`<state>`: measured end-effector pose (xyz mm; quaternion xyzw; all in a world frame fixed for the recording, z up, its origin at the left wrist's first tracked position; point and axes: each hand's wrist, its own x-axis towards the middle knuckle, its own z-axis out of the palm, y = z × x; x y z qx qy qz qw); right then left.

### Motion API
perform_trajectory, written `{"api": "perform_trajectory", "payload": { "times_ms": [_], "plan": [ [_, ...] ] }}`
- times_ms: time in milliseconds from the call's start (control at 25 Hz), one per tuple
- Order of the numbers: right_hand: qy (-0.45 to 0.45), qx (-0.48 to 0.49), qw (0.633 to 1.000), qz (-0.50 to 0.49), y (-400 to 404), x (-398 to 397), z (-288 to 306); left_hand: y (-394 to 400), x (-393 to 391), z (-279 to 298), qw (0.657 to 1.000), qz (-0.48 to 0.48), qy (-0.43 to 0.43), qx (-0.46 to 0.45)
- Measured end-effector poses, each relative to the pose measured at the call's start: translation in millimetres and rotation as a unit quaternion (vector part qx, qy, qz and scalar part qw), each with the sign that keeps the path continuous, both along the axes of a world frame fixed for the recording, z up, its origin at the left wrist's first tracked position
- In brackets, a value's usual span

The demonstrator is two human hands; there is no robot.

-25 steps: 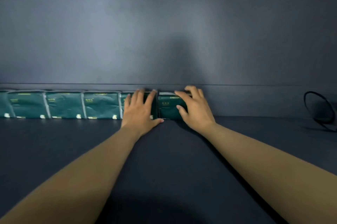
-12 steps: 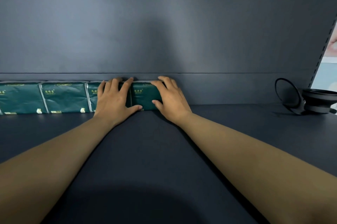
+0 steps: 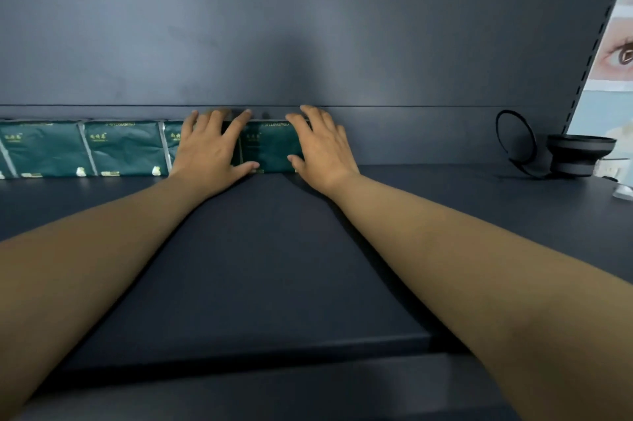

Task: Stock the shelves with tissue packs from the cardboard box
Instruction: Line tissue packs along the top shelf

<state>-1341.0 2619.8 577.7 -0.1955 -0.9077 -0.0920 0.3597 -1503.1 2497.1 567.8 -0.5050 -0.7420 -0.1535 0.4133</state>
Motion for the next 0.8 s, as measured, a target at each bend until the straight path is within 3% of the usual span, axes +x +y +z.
{"api": "perform_trajectory", "payload": {
  "times_ms": [120,400,560,800],
  "plan": [
    [-0.014,0.005,1.0,-0.016,-14.4,23.0,1.3,-22.8,20.6,4.3,0.999,0.009,0.026,-0.023],
    [-0.019,-0.039,0.999,-0.027,-82.8,104.3,1.1,-108.0,93.6,7.4,0.997,0.01,-0.059,-0.054],
    [0.021,-0.066,0.998,-0.015,-140.2,158.8,2.2,-167.4,142.3,7.4,0.995,-0.024,-0.097,-0.022],
    [0.009,-0.098,0.995,0.007,-226.6,252.2,-56.6,-261.6,203.3,-66.0,0.995,-0.058,-0.078,-0.021]
  ]
}}
